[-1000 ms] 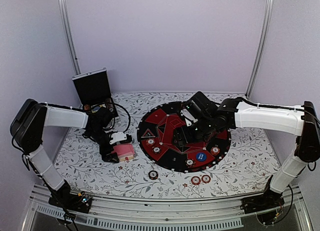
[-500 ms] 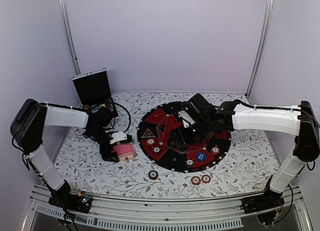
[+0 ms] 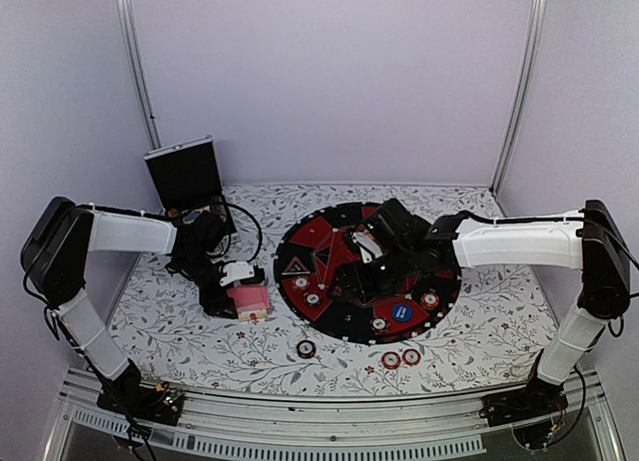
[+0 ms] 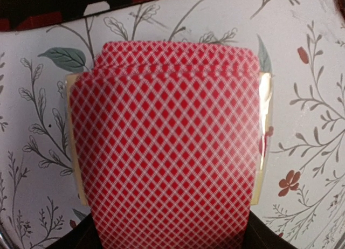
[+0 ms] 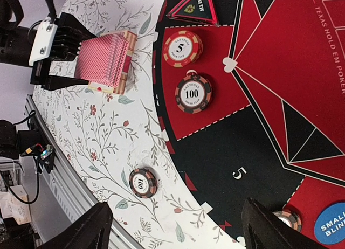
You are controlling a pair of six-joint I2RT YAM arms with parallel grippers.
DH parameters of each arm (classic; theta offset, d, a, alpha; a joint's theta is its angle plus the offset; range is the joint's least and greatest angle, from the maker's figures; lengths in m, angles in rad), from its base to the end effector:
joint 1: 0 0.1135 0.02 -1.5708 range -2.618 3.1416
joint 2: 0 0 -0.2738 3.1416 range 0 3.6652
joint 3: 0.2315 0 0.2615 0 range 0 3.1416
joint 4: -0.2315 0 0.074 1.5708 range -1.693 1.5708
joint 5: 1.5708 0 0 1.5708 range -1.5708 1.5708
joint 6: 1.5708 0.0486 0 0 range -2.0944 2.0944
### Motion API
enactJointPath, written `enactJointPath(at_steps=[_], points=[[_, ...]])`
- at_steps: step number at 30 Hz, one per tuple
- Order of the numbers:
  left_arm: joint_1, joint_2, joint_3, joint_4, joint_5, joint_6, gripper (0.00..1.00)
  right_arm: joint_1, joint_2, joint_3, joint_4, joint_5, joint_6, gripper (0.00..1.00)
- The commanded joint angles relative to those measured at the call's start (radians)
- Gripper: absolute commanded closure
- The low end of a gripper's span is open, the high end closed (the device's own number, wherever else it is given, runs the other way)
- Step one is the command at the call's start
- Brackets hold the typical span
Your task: Distribute texas hold em gaming equipment
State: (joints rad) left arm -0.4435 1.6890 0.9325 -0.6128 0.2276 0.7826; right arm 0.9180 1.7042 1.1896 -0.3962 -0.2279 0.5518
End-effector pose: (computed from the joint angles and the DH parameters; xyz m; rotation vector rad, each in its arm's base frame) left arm 0.2689 -0.1399 0.1354 1.6916 2.3466 -0.2765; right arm 0.2233 0.3100 0.2160 -0.5902 2.6116 0.8416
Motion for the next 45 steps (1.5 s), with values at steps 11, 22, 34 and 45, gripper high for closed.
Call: enactJointPath(at_steps=[11, 22, 34, 45], points=[[-0.015, -0.054, 0.014, -0.004, 0.041, -0.008, 0.48, -0.025, 0.076, -0.048, 0.237, -0.187, 0.114, 0.12], [-0.015, -0.094, 0.009, -0.016, 0.051, -0.015, 0.57, -0.033, 0.133, -0.067, 0.371, -0.295, 0.177, 0.12], [-0.024, -0.149, 0.052, -0.050, 0.094, -0.037, 0.62, -0.050, 0.212, -0.026, 0.528, -0.436, 0.252, 0.10], [-0.064, -0.201, 0.102, -0.086, 0.129, -0.070, 0.65, -0.056, 0.356, 0.079, 0.766, -0.585, 0.419, 0.10]])
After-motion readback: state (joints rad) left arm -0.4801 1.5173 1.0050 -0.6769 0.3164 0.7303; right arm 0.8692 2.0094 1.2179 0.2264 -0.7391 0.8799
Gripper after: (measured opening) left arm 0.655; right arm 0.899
